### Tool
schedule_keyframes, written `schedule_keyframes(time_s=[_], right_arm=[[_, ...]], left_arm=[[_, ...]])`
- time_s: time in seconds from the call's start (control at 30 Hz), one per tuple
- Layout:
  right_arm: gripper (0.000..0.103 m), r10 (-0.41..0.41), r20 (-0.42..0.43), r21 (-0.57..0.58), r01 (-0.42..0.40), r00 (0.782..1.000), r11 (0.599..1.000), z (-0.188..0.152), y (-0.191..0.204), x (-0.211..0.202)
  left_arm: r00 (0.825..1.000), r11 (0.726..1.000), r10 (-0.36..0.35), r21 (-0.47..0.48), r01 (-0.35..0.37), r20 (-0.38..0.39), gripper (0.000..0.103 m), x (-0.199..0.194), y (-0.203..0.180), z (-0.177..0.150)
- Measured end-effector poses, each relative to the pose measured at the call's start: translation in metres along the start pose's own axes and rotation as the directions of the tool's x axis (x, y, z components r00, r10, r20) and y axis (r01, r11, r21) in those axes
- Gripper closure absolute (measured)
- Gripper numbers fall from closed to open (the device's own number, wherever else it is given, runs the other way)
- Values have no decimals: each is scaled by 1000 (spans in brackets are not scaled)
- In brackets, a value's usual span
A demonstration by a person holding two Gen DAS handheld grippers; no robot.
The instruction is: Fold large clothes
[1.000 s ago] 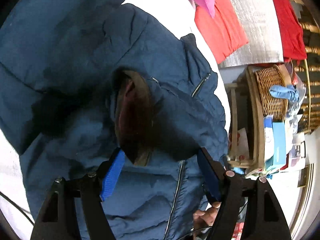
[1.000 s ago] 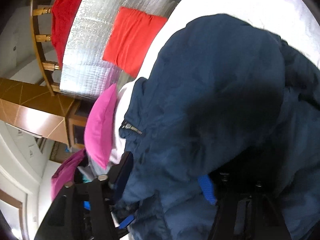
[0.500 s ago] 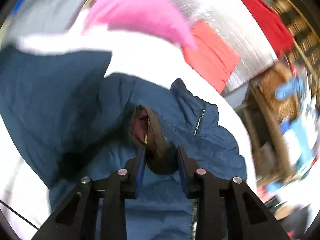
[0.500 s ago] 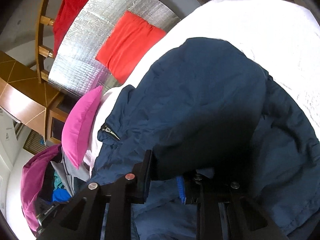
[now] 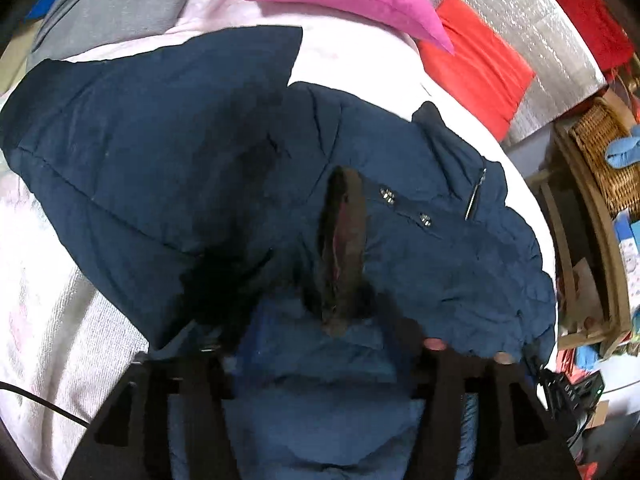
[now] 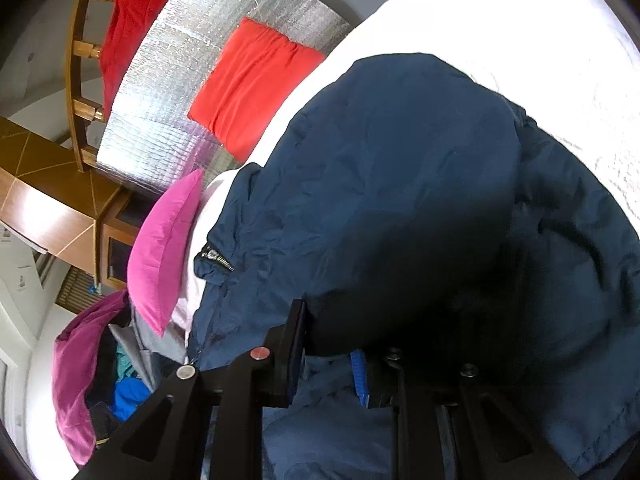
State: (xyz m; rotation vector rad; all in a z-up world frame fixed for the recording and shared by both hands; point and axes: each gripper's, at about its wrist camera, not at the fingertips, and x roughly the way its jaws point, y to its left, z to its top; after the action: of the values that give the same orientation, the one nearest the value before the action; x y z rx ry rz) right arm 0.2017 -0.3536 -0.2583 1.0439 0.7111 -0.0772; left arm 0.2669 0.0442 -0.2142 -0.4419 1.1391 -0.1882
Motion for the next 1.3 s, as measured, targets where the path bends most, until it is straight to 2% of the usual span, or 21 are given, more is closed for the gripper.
schedule_keyframes(time_s=[0.1,0.2,0.33,0.4,0.57,0.63,0.7,0.77,0.87,0.97,1.07,1.13,1.23,1.3], right_arm=[[77,15,-30,2,-15,999,1000,-1,0,-8],[77,11,-40,-50,-13,999,999,-2,10,-21],[77,32,-33,-127,-36,999,991,0,27,-42],[77,36,-8,-146,-37,999,989,5,33,-48],[77,-27,49,-145,34,998,989,23,31,-43],[77,-91,76,-161,102,993,982,30,25,-36],[76,-128,54,-147,135,990,980,34,16,-24],[77,-138,-5,-108,136,990,985,38,2,-12],[77,-133,-13,-118,130,991,984,43,2,-19],[76,-123,49,-151,129,991,980,54,7,-38],[59,-137,85,-141,148,987,979,69,8,-45],[42,-163,99,-153,177,982,972,78,7,-41],[41,-254,29,-196,254,967,947,83,3,-15],[41,-273,23,-201,272,962,941,84,3,-10]], left_arm=[[1000,1000,16,15,-16,1,38,-1,-6,1],[999,997,43,68,-45,32,38,-11,-15,-5],[988,984,77,148,-97,137,37,-31,-28,-14],[981,979,69,179,-101,179,34,-39,-30,-16],[987,973,74,206,-103,144,32,-20,-41,-12],[991,974,83,203,-104,108,30,-5,-43,-11],[993,974,108,194,-114,41,30,14,-41,-11],[990,970,140,201,-137,-1,29,25,-40,-13],[987,961,160,226,-159,13,29,28,-44,-15],[991,966,131,220,-134,28,29,23,-47,-14],[989,963,134,226,-144,61,28,19,-51,-15],[986,959,150,231,-162,67,26,21,-53,-15],[978,946,208,247,-209,30,21,37,-56,-16],[971,933,236,274,-235,31,19,42,-59,-17]])
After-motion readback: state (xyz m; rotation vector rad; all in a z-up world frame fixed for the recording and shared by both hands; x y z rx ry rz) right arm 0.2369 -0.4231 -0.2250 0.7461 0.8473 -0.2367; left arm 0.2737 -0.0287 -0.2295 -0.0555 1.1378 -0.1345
